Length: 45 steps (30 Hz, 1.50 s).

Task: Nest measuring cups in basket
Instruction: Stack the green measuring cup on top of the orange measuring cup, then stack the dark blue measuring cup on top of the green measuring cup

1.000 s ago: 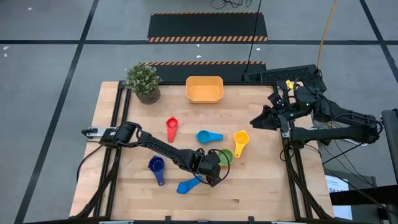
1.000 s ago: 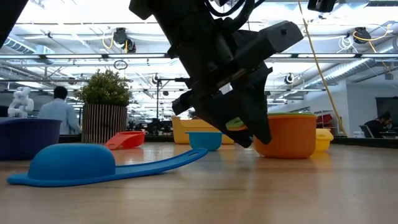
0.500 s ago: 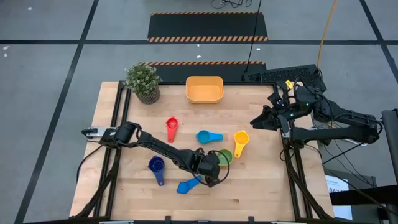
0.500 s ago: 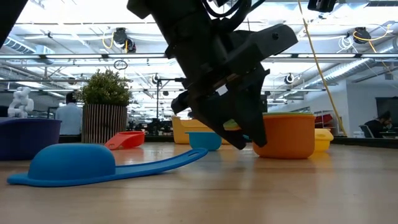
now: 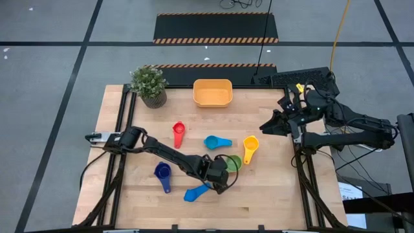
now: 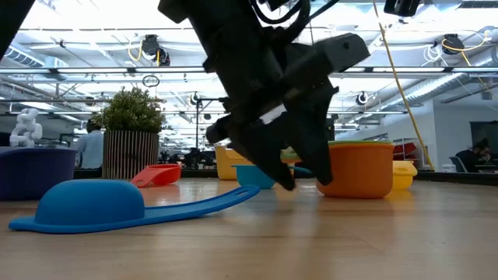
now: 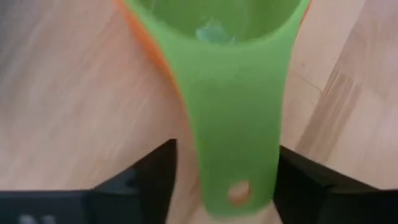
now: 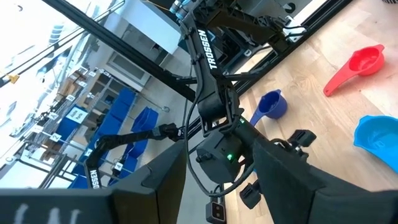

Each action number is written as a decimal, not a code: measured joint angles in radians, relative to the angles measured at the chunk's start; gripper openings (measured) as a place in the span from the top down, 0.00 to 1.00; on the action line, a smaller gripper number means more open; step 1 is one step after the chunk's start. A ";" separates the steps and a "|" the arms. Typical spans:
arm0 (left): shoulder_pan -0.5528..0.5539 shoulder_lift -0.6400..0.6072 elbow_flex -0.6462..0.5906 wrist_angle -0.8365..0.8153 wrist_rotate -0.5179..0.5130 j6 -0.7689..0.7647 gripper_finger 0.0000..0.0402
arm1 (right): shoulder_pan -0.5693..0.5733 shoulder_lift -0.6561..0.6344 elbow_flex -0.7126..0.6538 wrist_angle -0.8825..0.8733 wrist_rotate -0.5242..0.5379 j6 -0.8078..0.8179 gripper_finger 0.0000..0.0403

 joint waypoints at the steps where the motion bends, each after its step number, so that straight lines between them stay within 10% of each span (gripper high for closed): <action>1: 0.000 -0.006 0.000 -0.019 0.017 -0.026 0.37 | 0.000 0.002 0.000 -0.004 0.000 0.000 0.55; 8: -0.002 -0.077 0.000 -0.301 0.137 -0.333 0.19 | 0.000 0.023 0.000 -0.082 0.008 -0.034 0.55; 24: -0.142 -0.151 -0.001 -0.675 0.345 -0.598 0.46 | 0.015 0.113 0.000 -0.012 0.285 0.270 0.55; 35: -0.339 -0.170 0.000 -0.722 0.351 -0.881 0.47 | 0.165 0.123 0.000 0.018 0.552 0.407 0.55; 45: -0.412 -0.170 0.000 -0.768 0.280 -1.234 0.47 | 0.226 0.208 0.000 0.049 0.562 0.452 0.55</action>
